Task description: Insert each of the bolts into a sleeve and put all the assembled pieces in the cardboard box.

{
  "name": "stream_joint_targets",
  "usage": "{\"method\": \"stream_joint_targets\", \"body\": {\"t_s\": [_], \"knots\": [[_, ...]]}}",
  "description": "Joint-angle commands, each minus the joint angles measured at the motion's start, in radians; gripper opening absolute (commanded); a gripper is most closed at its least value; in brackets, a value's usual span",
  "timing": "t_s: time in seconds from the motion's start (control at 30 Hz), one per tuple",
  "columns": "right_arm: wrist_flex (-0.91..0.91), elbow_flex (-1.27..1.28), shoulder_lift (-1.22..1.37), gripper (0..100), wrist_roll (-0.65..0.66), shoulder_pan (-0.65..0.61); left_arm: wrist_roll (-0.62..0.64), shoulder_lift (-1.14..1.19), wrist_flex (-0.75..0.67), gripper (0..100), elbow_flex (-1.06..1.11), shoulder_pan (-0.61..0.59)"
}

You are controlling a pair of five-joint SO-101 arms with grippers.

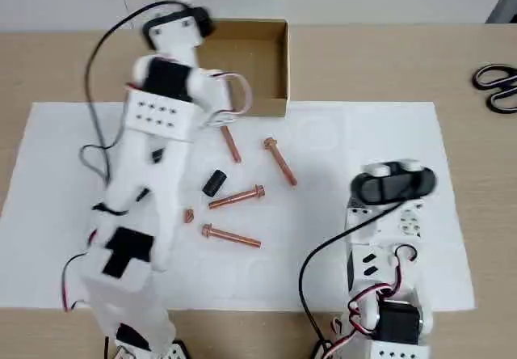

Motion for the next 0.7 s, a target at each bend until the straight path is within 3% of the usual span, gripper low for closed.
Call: {"method": "stream_joint_targets", "body": {"t_s": [0.0,0.3,0.53,0.67], "knots": [[-0.027,0.029,-0.025,1.0,-0.075,0.035,0.017,0.066,0.015,1,-0.094,0.075],[-0.028,0.098,-0.022,1.0,-0.101,0.031,0.101,0.318,0.015,1,-0.197,0.017],[-0.028,0.1,-0.022,1.0,-0.101,0.03,0.103,0.4,0.015,21,-0.357,0.008],[-0.027,0.1,-0.022,1.0,-0.101,0.03,0.098,0.446,0.003,22,-0.392,0.005]]}}
